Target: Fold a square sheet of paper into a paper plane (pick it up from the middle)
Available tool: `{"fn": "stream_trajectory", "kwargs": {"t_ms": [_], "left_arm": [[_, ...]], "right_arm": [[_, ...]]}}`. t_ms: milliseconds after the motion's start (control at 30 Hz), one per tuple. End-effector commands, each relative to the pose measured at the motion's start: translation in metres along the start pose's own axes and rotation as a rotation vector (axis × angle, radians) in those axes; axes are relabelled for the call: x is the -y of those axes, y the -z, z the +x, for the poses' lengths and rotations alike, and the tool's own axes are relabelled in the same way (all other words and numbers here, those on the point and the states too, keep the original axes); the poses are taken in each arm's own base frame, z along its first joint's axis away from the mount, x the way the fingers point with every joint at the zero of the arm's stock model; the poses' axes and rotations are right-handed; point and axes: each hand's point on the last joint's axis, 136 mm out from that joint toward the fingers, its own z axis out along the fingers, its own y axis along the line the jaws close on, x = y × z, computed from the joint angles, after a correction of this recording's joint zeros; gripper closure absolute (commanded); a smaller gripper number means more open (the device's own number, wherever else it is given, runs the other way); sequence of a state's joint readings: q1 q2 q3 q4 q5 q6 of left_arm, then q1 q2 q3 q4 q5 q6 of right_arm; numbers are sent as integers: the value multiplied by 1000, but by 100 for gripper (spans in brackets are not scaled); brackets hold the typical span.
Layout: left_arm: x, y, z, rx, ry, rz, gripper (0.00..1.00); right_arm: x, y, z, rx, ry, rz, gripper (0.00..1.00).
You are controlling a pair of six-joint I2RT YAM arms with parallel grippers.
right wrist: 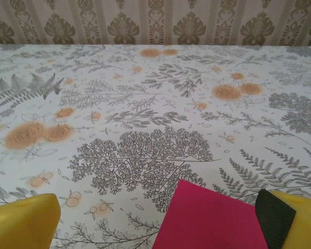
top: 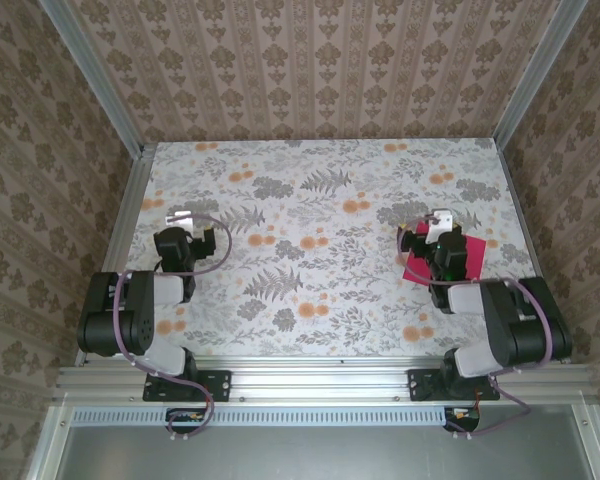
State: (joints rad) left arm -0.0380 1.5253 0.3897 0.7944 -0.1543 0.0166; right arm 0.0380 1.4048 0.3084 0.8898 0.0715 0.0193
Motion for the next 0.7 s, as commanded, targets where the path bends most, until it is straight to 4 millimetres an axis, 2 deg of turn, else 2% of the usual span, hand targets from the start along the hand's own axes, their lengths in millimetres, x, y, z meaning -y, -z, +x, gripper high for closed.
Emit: {"fn": "stream_trajectory", "kwargs": {"t_ms": [0,167,267,367,433,567,667], "left_arm": [[-3,-1,-16,45,14,-13,0],[-3,0,-16,45,14,-12,0],[-3,0,-17,46,14,-13,0],[-3,0,-16,47,14,-14,0],[-4,1,-18,46,19,-19,0],[-14,5,-33,-43,43,-43,0],[-25,18,-42,-44,124,-41,0]], "right_arm": [[5,9,-25,-41,-62,30,0],[8,33,-25,-185,-157,54,0],[9,48,-28,-330,-302,89,0],[-8,51,-31,-423,-411,24,0],[-20,49,-20,-467,-452,-39,0],[-52,45,-7,-549,-529,-202,0],[-66,43,-5,-627,-571,-262,0]]}}
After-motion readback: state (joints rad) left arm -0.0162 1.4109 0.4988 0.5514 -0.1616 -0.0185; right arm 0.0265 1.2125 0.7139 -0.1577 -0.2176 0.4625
